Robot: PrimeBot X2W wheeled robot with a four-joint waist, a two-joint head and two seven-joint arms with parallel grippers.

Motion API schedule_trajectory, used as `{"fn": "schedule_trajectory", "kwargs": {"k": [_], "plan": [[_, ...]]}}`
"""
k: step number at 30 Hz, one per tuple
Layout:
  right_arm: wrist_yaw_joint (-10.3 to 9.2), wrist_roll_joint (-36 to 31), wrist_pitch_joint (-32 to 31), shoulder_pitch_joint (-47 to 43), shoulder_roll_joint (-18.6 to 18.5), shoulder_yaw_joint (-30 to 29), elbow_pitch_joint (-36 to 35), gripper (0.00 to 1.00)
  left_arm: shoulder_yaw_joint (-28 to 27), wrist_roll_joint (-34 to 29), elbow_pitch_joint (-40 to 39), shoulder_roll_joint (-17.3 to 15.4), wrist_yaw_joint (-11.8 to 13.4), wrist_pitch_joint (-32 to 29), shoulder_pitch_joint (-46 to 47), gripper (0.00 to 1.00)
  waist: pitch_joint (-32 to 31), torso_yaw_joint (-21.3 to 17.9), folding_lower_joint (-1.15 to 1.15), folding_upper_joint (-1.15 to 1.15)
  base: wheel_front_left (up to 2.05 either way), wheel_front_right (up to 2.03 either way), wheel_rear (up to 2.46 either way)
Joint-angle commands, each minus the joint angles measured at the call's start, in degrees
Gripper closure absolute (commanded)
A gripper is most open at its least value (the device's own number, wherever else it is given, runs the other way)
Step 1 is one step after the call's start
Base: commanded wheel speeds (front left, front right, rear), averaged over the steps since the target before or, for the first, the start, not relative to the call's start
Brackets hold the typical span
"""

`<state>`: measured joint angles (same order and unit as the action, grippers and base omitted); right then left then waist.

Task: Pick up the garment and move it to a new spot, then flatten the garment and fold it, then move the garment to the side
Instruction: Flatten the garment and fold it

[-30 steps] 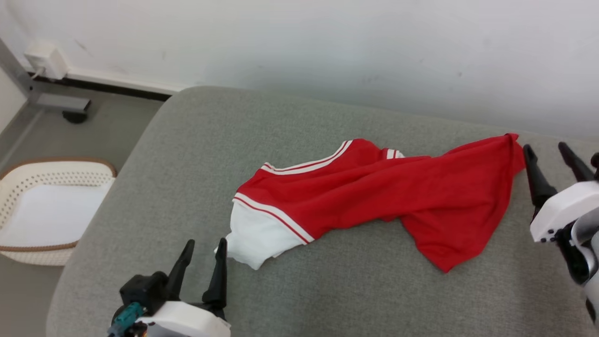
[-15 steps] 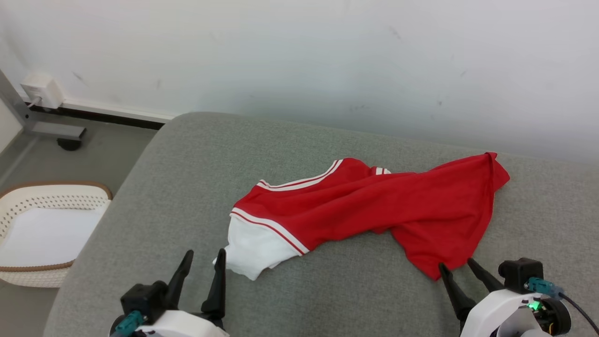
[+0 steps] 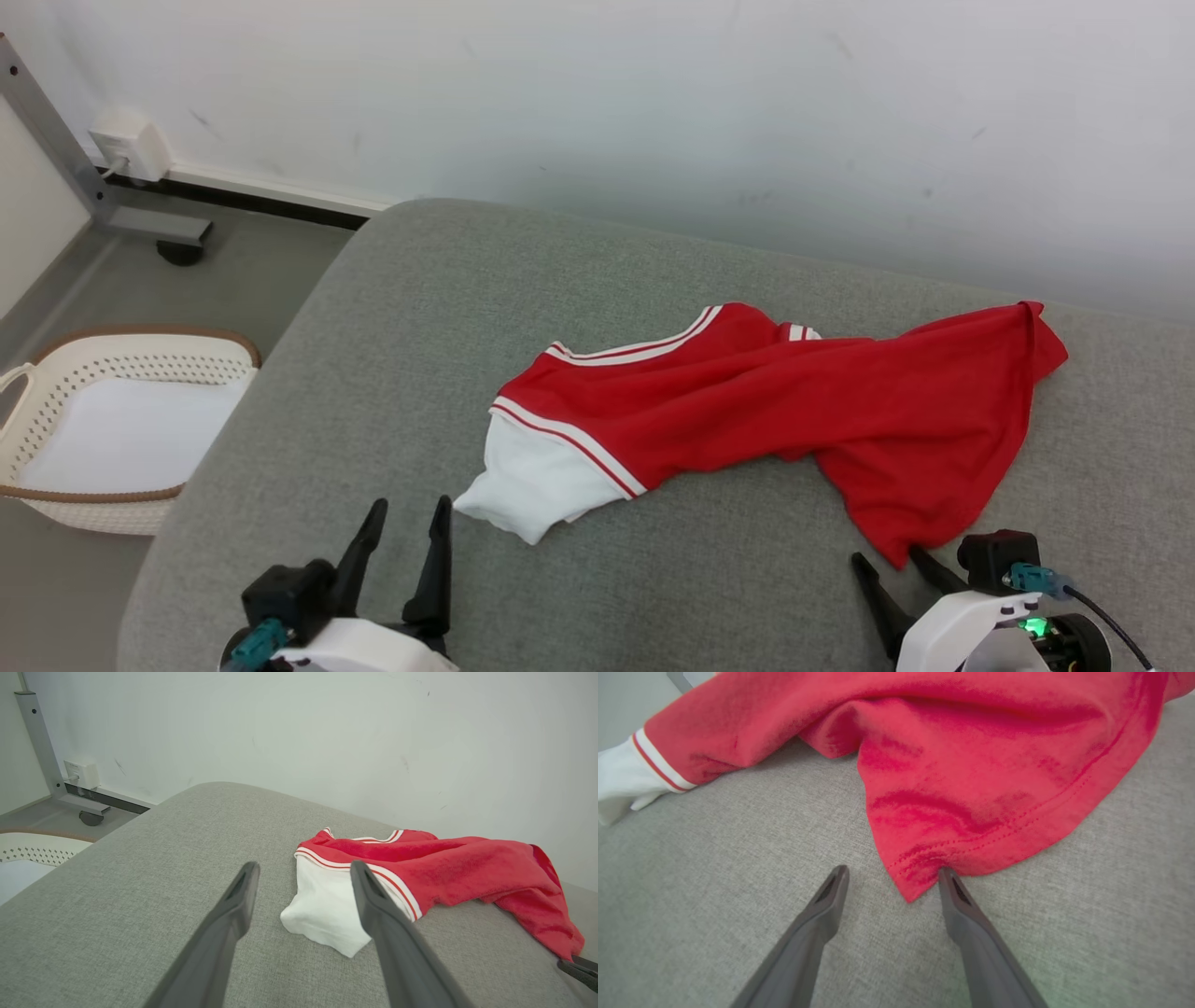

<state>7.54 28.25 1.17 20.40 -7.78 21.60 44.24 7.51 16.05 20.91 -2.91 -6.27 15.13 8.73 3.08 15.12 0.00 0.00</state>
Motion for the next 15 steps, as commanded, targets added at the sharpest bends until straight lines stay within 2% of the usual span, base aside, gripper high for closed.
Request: {"fn": "schedule_trajectory", "kwargs": {"k": [1,2,3,4,5,11,15], "plan": [[-0.12,-0.7,0.3,0.4,0.2,-0.8,0.9,0.0,-0.3,0.7,0.1,-0.3,0.0,0.0,0.1,0.0,0.1,0.1,0.0,0.0,0.0,0.0,0.0],[-0.12,-1.4,0.5,0.7,0.3,-1.1,1.3,0.13,-0.3,0.7,0.1,-0.3,0.0,0.0,0.1,0.0,0.2,0.1,0.0,0.0,0.0,0.0,0.0],[-0.12,-1.8,0.7,1.0,0.5,-1.3,1.5,0.58,-0.4,0.7,0.1,-0.3,0.0,0.0,0.1,0.0,0.2,0.0,0.0,0.0,0.0,0.0,0.0],[-0.12,-2.1,0.7,1.2,0.8,-1.6,1.7,0.75,-0.5,0.7,0.1,-0.3,0.1,0.0,0.0,0.0,0.3,-0.1,0.0,0.0,0.0,0.0,0.0],[-0.12,-2.5,0.9,1.4,1.0,-1.7,1.9,1.0,-0.5,0.7,0.1,-0.3,0.1,0.0,-0.1,0.0,0.3,-0.3,0.0,0.0,0.0,0.0,0.0],[-0.12,-3.6,2.3,2.4,1.4,-2.1,1.2,1.0,-0.5,0.8,0.2,-0.2,0.2,0.0,-0.5,0.0,-0.2,-2.3,0.0,0.0,0.0,0.0,0.0],[-0.12,-4.3,2.8,2.3,0.4,-2.1,-2.0,1.0,-0.7,0.6,0.2,-0.2,0.3,0.0,-1.0,0.0,-0.8,-4.3,0.0,0.0,0.0,0.0,0.0]]}}
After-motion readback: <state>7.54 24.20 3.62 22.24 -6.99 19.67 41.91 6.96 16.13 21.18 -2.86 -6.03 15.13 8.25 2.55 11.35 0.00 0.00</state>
